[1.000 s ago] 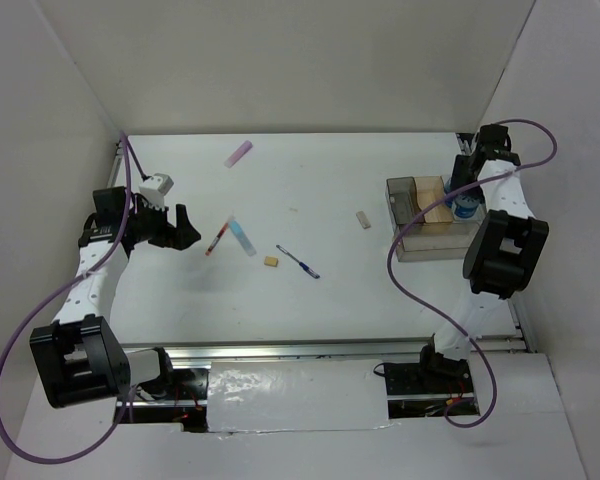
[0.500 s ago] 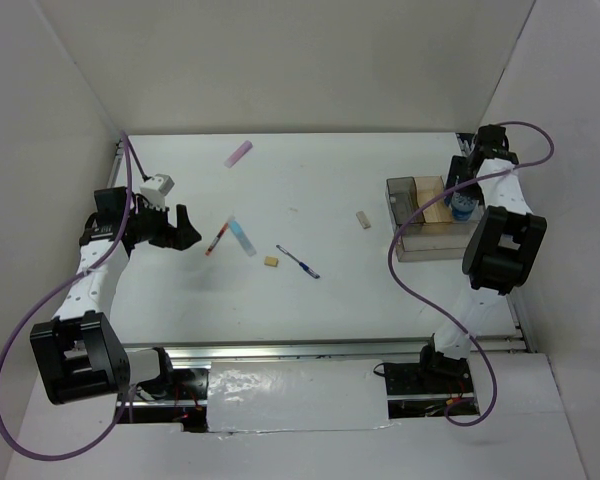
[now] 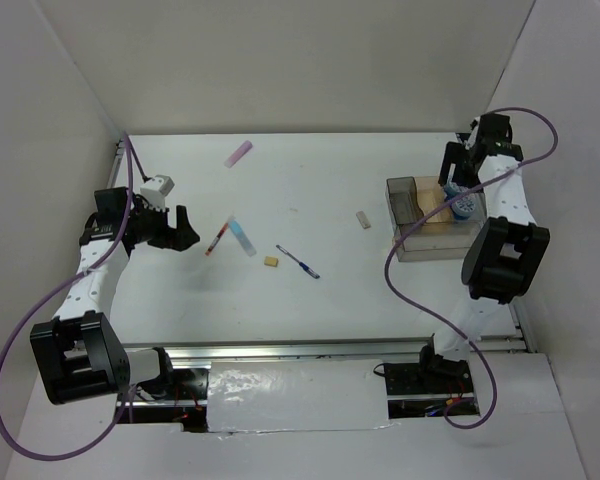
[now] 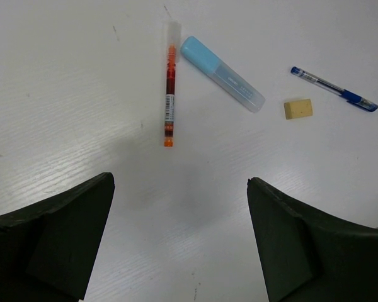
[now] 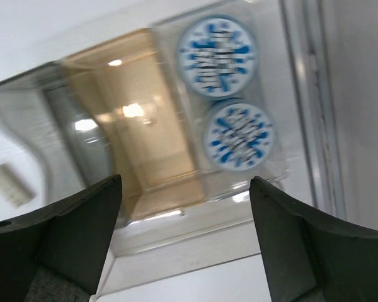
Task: Sort the stationery into containers
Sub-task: Grab a piece of stationery with the left arm
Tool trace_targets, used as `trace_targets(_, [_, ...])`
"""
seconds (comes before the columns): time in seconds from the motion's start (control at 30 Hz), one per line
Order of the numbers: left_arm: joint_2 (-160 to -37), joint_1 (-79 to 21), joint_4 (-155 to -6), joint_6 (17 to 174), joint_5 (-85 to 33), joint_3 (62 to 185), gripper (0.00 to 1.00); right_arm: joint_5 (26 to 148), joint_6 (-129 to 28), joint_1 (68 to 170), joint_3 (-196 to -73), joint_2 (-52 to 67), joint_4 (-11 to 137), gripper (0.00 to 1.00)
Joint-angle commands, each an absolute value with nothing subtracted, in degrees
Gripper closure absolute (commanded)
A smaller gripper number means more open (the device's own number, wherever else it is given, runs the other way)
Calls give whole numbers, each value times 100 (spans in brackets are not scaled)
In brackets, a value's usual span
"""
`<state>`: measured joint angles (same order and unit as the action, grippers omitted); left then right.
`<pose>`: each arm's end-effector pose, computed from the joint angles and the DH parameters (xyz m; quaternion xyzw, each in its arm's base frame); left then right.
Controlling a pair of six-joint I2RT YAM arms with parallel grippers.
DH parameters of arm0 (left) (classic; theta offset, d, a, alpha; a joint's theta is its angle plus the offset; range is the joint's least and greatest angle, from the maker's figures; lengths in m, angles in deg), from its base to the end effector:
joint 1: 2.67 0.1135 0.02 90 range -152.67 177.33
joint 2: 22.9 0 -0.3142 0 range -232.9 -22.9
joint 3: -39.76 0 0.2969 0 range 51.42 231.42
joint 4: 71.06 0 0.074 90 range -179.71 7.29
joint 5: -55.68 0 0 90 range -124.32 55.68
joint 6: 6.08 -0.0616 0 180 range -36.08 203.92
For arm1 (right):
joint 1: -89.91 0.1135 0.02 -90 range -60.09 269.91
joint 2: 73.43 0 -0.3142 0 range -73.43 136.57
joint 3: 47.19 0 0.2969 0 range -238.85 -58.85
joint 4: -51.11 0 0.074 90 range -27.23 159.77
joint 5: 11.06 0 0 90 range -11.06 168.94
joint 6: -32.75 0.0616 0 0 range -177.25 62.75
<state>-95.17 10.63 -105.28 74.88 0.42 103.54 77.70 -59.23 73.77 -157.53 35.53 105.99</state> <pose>0.3093 0.0370 0.2844 0.0872 0.8781 -0.1941 0.4285 0.4795 -0.1401 0.3088 0.1204 0.9420 -0.0595 0.3076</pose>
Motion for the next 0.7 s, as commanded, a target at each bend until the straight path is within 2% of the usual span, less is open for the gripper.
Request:
trace_targets(0.0, [-9435, 998, -10565, 7312, -205, 10626, 1, 8507, -5989, 7760, -15607, 2433, 10689, 13])
trace_targets(0.1, [-9523, 762, -10618, 7294, -678, 10714, 8, 8868, -5972, 8068, -14941, 1914, 10567, 14])
trace_targets(0.27, [-9734, 392, -10548, 7443, -1277, 10829, 15, 9291, -5804, 8472, -14105, 1244, 10312, 16])
trace_targets(0.47, [-10330, -126, -9846, 7689, -2147, 11240, 15, 9493, -5734, 8684, -13594, 875, 10171, 16])
trace_targets(0.57, [-11392, -223, -9756, 7724, -2271, 12223, 16, 9555, -5567, 8736, -13506, 830, 10162, 16])
trace_targets(0.67, [-12597, -223, -9775, 8039, -2070, 13820, 18, 9564, -5523, 8763, -13462, 769, 10197, 16])
